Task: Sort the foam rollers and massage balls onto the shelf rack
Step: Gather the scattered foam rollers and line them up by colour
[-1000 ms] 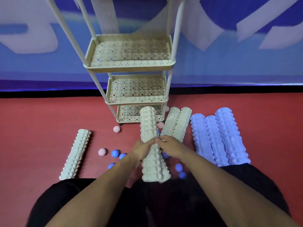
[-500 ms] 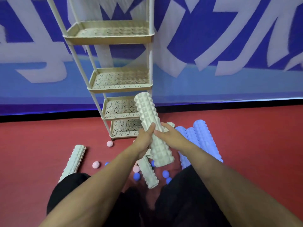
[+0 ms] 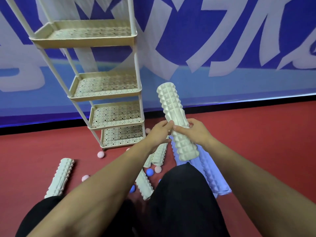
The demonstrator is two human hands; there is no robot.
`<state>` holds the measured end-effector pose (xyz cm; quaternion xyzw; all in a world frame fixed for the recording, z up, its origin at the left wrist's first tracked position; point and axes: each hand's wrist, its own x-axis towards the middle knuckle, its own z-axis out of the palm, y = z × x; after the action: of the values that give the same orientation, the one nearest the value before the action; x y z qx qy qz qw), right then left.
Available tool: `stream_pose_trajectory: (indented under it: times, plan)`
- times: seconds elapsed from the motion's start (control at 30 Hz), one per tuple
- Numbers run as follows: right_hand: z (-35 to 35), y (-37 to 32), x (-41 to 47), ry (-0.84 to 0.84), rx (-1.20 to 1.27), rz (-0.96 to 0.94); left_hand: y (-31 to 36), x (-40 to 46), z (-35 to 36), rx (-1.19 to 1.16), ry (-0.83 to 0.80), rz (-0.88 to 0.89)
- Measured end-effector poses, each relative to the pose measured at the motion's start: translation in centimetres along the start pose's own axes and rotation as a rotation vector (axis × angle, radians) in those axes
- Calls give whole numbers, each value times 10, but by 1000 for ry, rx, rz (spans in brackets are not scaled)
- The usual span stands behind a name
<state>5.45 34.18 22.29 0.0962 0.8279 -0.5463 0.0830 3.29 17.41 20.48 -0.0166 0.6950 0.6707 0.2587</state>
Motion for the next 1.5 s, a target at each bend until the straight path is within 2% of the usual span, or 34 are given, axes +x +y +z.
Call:
stream_pose_trajectory:
  times: [0.27, 0.43, 0.53, 0.6, 0.7, 0.8, 0.97, 1.03, 1.13, 1.23, 1.3, 1.4, 1.5]
  plan:
    - [18, 93, 46, -72, -72, 168, -70, 57, -8, 135, -161, -198]
    - [33, 143, 68, -77, -92, 256, -129, 99, -10, 105, -170, -297]
    - [40, 179, 75, -49, -138, 328, -164, 117, -10, 101, -105, -296]
    - [44, 204, 72, -47, -169, 389, -191, 125, -14, 260, -96, -295]
    - [55, 242, 65, -76, -243, 461, -242, 129, -23, 570, -187, -265]
    - [71, 274, 65, -91, -313, 494, -295, 134, -31, 842, -362, -236]
    - [94, 304, 70, 3, -382, 535, -354, 148, -22, 1317, -604, -46]
    - [102, 320, 70, 44, -361, 539, -369, 153, -13, 1417, -716, 14]
    - [115, 332, 74, 11, -378, 524, -382, 156, -12, 1529, -842, 83]
    - [129, 333, 83, -26, -360, 531, -388, 159, -27, 1618, -818, 226]
    - [141, 337, 87, -16, -350, 538, -389, 163, -47, 1628, -720, 311]
    - [156, 337, 89, -30, -488, 520, -383, 164, -81, 1642, -620, 342]
    - [160, 331, 99, -44, -551, 491, -378, 160, -100, 1557, -532, 317]
